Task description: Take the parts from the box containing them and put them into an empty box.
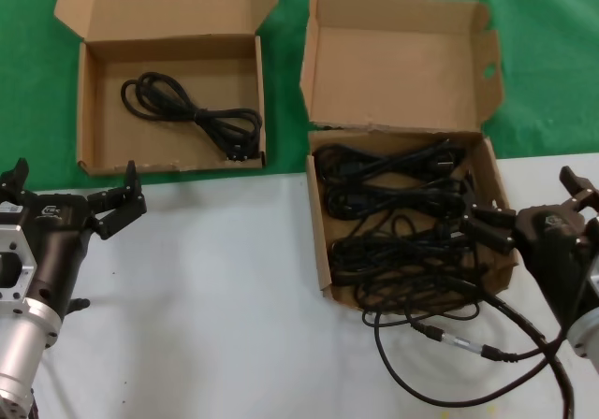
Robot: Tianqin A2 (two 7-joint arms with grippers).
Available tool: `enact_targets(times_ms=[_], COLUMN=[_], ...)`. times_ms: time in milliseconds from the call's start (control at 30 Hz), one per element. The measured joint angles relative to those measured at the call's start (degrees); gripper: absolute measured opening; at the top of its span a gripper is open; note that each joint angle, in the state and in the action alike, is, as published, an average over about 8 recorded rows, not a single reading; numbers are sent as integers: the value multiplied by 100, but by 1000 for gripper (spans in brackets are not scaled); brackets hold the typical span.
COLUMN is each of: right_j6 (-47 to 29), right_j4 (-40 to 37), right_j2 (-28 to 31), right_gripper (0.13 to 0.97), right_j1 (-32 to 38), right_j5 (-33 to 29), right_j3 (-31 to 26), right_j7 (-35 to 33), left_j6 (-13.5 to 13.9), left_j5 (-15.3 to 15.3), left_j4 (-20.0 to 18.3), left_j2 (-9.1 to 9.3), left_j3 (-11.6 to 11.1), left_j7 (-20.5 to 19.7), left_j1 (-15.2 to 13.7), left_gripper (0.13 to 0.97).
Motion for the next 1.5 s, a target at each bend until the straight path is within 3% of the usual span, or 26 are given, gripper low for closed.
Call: enact_targets(times_ms=[1500], right_j6=[0], right_j4=[0], right_j2=[0], right_gripper=[966], right_j1=[0], right_j5=[0], right_j3=[0], right_j7=[0], left_j6=[0], left_j5=[0], left_j4=[0], left_j2=[0], left_j3=[0], left_j7=[0], left_j1=[0], left_gripper=[966])
